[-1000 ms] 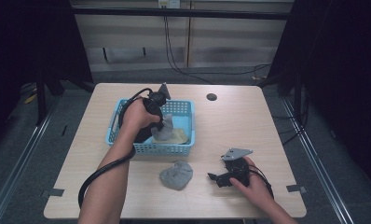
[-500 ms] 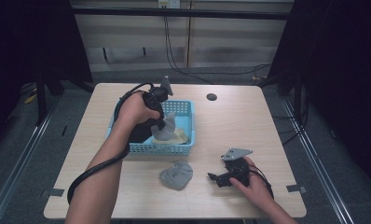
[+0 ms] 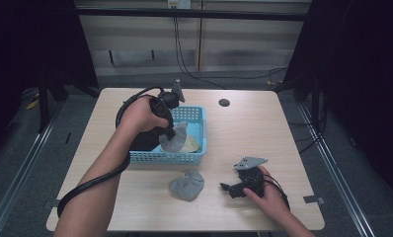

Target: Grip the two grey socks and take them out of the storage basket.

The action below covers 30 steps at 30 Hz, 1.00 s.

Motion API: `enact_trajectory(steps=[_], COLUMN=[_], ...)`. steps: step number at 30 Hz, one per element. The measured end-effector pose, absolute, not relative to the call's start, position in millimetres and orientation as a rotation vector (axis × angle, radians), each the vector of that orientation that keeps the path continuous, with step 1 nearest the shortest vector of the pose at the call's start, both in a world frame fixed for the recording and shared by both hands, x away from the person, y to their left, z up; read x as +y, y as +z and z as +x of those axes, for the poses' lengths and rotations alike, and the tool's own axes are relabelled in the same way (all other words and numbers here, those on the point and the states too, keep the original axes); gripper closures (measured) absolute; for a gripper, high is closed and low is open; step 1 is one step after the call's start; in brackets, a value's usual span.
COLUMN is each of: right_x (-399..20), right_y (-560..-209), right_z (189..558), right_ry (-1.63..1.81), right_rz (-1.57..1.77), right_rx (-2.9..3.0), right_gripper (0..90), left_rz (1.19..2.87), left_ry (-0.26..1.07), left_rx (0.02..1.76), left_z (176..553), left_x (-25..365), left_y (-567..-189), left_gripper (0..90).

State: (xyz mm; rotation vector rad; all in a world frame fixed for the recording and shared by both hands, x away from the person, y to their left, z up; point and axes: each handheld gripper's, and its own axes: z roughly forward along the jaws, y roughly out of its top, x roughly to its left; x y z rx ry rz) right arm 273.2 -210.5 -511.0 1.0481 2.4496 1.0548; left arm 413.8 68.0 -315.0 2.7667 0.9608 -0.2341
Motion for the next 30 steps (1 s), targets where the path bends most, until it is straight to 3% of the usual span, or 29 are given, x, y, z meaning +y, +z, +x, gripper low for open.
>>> enact_trajectory(steps=[30], right_x=[-210.4], right_y=[-511.4], right_z=[273.5], right_ry=[1.059], right_rz=[1.043], right_rx=[2.447], right_gripper=[10.4], left_rz=[2.842], left_ry=[-0.245], left_rx=[0.557], left_z=[335.1], left_x=[7.7], left_y=[-316.4], left_gripper=[83.4])
